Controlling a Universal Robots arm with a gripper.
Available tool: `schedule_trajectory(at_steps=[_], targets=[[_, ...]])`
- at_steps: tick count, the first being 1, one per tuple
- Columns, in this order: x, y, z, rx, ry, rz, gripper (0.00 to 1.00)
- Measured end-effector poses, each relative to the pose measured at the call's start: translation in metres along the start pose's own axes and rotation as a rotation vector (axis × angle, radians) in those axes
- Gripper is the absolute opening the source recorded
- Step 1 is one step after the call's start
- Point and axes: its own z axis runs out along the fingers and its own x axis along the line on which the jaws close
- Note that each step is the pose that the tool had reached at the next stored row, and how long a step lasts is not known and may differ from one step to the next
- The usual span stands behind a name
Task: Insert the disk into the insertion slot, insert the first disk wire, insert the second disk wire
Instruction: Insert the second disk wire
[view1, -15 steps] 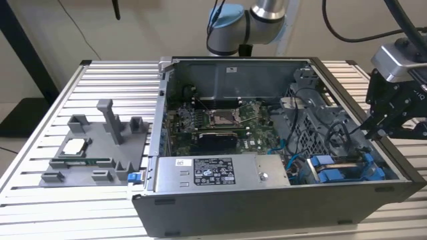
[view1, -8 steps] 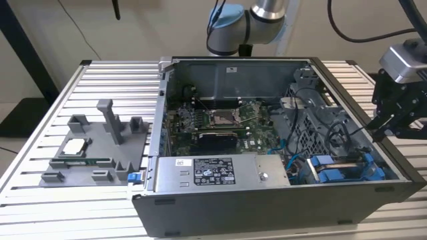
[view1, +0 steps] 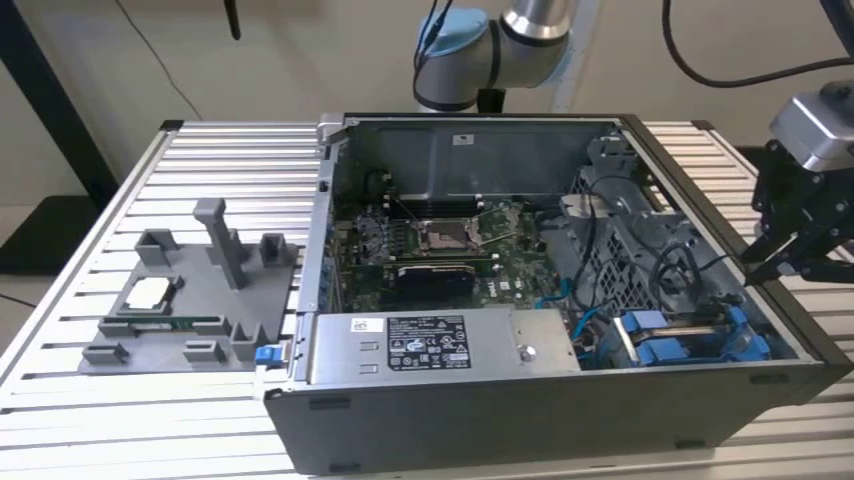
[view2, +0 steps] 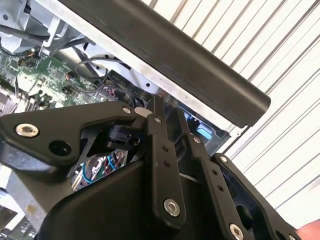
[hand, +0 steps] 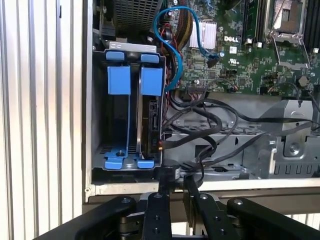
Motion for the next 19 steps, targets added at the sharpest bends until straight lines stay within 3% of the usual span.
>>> schedule_trajectory(at_steps=[19], targets=[[0.0051,0.0000,0.0008,0.0013,0.0000,0.000,0.26]])
